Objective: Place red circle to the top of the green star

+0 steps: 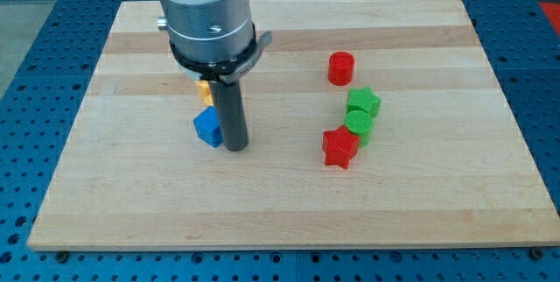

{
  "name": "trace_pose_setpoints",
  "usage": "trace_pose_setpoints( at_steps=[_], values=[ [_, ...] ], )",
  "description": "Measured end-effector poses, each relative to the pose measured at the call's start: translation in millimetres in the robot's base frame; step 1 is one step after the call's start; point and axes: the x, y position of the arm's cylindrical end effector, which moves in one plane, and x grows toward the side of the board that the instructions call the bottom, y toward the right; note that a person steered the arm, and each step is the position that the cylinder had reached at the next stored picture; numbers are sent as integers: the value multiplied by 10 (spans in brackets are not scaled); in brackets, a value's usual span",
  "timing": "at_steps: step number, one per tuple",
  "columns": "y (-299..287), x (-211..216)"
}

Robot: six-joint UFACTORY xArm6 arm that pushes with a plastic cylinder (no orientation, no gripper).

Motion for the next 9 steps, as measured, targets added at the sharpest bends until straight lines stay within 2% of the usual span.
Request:
trace_pose_setpoints(
  at_steps=[4,7,8,9],
  values=[
    [893,-365],
    [898,-1514],
    [973,-1702],
    [1163,-1706]
  ],
)
